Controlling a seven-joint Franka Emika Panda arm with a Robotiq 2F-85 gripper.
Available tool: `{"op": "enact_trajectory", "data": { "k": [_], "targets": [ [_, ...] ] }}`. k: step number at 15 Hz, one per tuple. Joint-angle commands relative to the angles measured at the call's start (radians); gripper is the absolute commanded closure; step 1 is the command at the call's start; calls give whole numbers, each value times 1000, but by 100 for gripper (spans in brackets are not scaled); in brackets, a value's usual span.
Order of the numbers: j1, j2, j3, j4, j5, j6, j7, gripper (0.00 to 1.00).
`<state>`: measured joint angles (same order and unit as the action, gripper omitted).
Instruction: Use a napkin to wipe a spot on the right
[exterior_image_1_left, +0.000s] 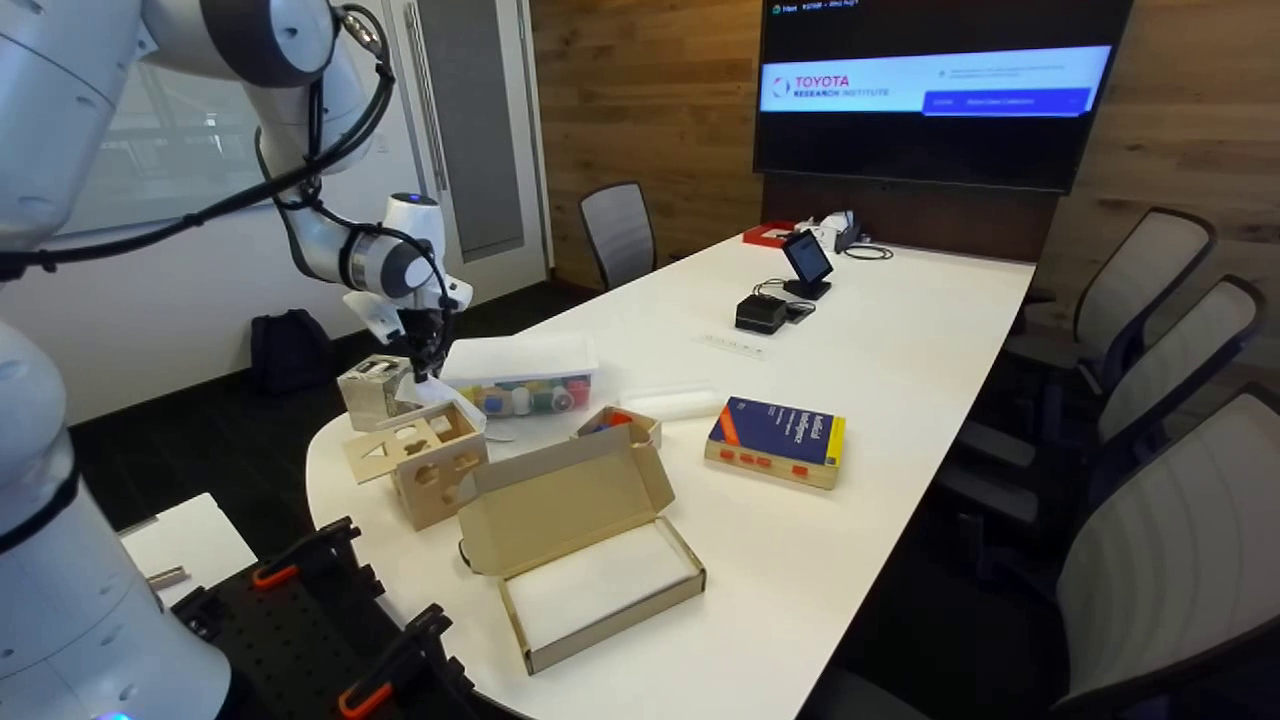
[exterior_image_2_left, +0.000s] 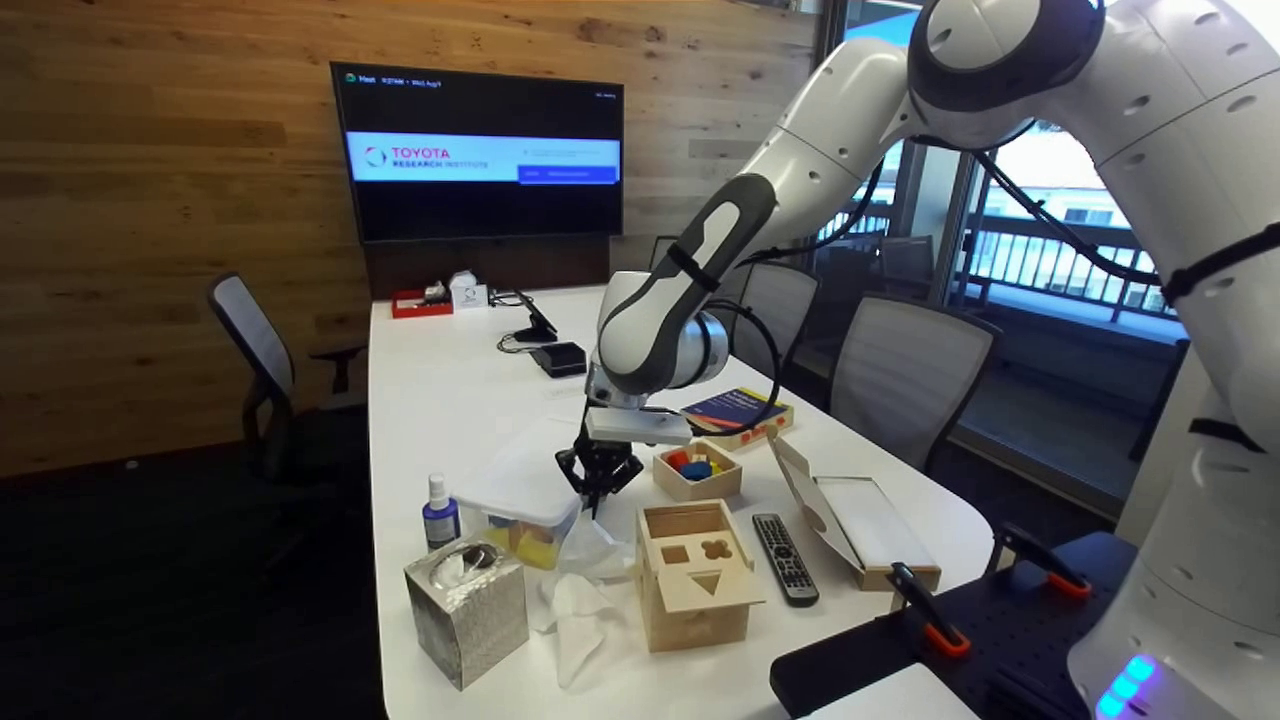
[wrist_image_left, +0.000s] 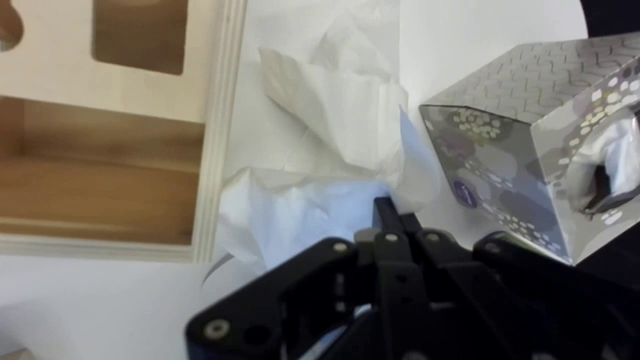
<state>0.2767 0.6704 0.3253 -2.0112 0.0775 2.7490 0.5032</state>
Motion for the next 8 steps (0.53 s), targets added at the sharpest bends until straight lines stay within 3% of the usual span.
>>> {"op": "enact_trajectory", "data": {
  "k": [1,3,4,6,8],
  "targets": [
    [-103,-14,76,-31,139,-40,-234,100],
    [-154,11,104,-3,195,-98,-356,100],
    [-169,22,105,15,211,-145,-404,74],
    [-181,31,89,40,222,-233,-468,68],
    [-189,36,74,63,225,-305,-514,53]
  ]
}}
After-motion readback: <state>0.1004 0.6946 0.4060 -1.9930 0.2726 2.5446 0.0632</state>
